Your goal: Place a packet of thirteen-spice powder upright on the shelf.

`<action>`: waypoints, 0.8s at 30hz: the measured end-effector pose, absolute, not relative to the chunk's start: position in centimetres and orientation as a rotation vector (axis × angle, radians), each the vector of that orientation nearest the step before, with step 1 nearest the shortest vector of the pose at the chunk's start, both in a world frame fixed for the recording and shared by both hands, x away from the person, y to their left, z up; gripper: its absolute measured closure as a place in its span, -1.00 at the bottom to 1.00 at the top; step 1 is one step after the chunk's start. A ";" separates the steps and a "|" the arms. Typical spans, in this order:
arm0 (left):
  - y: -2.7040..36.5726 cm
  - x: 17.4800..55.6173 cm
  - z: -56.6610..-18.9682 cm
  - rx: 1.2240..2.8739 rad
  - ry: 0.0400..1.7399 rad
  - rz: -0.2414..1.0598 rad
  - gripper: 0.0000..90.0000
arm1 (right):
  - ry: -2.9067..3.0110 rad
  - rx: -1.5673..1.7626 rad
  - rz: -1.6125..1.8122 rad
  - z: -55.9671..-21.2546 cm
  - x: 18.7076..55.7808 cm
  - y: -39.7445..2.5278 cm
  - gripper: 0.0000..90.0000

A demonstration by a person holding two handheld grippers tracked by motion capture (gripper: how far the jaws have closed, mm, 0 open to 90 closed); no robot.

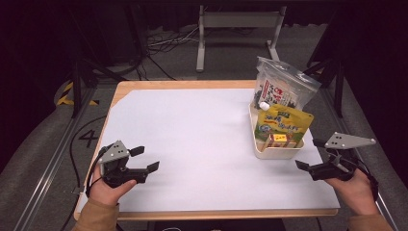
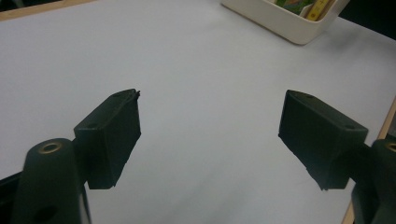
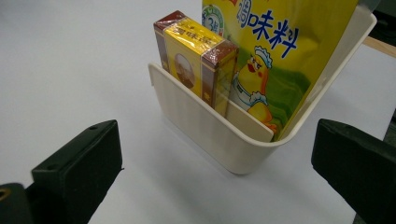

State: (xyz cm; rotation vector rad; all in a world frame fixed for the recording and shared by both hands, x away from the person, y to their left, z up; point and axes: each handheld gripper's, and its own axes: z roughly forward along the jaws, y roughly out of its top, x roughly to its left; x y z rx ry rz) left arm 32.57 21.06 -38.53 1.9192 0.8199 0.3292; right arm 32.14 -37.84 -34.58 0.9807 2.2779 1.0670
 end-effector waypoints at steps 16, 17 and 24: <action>21.3 32.8 -40.0 1.908 0.857 0.360 -0.53 | 2.161 1.023 1.195 -38.6 32.5 -38.4 -0.98; 21.3 32.8 -40.0 1.911 0.858 0.364 -0.53 | 2.165 1.020 1.182 -38.7 32.6 -38.3 -0.98; 21.5 32.9 -40.2 1.916 0.864 0.369 -0.53 | 2.151 1.020 1.156 -39.0 32.5 -38.2 -0.97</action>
